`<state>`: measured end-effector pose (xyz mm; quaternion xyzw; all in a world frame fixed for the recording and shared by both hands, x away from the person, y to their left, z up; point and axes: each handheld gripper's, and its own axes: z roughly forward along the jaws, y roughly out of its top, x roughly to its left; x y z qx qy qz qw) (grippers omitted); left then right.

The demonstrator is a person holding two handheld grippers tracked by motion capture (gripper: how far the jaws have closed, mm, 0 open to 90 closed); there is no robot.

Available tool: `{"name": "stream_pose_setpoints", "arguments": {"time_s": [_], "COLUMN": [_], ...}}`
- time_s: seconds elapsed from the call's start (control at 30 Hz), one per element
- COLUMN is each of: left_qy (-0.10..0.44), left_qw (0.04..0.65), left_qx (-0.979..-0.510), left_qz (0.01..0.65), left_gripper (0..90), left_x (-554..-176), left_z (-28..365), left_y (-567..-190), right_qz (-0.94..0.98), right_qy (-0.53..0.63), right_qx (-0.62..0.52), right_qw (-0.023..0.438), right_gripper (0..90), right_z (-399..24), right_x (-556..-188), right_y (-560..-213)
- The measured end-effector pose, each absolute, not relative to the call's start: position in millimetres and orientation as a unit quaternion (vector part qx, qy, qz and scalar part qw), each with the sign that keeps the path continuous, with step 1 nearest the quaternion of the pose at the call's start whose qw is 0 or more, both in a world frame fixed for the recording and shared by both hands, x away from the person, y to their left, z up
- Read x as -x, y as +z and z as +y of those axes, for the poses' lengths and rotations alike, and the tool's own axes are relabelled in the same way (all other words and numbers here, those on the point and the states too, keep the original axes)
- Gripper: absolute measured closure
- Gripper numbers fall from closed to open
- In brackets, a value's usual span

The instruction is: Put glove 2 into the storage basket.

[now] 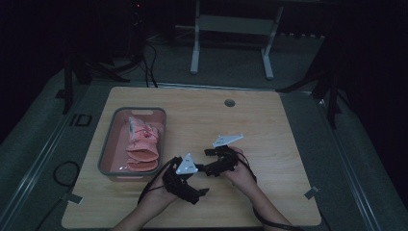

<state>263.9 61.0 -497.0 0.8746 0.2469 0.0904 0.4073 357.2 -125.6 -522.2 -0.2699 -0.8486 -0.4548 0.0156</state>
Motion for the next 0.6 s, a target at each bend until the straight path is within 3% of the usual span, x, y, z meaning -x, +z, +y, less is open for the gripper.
{"name": "stream_pose_setpoints", "arguments": {"time_s": [0.6], "left_qy": [0.06], "left_qw": [0.428], "left_qx": [-0.865], "left_qz": [0.254], "left_gripper": [2.2], "left_x": [-267.5], "left_z": [53.8], "left_y": [-536.7], "right_qz": [-0.855], "right_qy": [-0.444], "right_qx": [0.268], "right_qw": [-0.011], "right_gripper": [13.7], "right_z": [-144.5], "right_x": [-346.6], "right_y": [-548.8]}}
